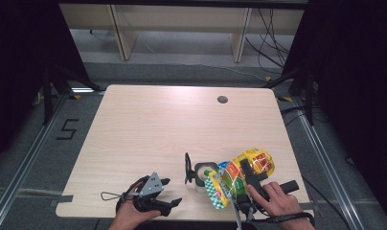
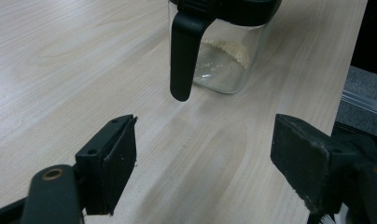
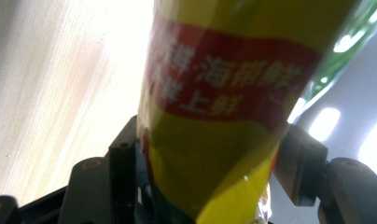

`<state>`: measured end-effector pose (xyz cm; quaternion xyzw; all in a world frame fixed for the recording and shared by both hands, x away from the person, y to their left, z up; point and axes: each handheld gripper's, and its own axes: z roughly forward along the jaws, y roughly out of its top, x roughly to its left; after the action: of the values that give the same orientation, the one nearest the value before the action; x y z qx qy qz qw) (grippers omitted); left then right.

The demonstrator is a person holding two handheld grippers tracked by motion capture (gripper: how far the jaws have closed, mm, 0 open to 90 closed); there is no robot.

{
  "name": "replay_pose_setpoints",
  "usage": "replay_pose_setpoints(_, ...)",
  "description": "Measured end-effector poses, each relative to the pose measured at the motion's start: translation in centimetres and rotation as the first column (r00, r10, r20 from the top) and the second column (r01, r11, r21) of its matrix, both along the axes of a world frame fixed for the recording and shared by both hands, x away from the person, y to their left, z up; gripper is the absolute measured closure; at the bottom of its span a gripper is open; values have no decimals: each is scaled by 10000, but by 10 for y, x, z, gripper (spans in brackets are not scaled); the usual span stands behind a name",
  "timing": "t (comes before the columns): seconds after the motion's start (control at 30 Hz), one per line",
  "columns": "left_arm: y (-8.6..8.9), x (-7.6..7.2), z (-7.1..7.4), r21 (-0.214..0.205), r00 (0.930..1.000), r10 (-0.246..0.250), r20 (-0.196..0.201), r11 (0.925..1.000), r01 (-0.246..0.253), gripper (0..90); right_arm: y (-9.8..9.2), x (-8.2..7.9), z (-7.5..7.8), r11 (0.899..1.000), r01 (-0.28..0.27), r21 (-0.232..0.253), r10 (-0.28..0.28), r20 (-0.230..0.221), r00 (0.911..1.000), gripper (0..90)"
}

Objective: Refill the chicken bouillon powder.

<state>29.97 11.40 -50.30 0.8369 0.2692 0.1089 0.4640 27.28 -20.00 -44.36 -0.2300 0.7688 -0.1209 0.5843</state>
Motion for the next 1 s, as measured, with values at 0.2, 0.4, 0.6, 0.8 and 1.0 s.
replay_pose_setpoints(0.2,0,0,0,-63,9999,-91,85,9999,91,221,-2,-1,-1,9995,214,248,-213,-42,9998,375)
replay_pose_setpoints(0.4,0,0,1,-61,9999,-25,142,10000,26,220,-2,-1,-2,9999,105,45,-104,-102,9999,375)
replay_pose_setpoints(0.6,0,-1,0,-124,9999,103,-37,9999,-104,220,-2,-2,-2,9999,133,-18,-133,-14,9999,375)
replay_pose_setpoints(0.8,-1,-1,0,-157,10000,75,-56,9998,-76,220,-2,-1,1,9996,-166,-237,166,14,9999,376)
replay_pose_setpoints(1.0,0,0,1,-4,9999,-88,137,10000,89,221,-2,-1,2,9993,-208,-308,209,19,9998,375)
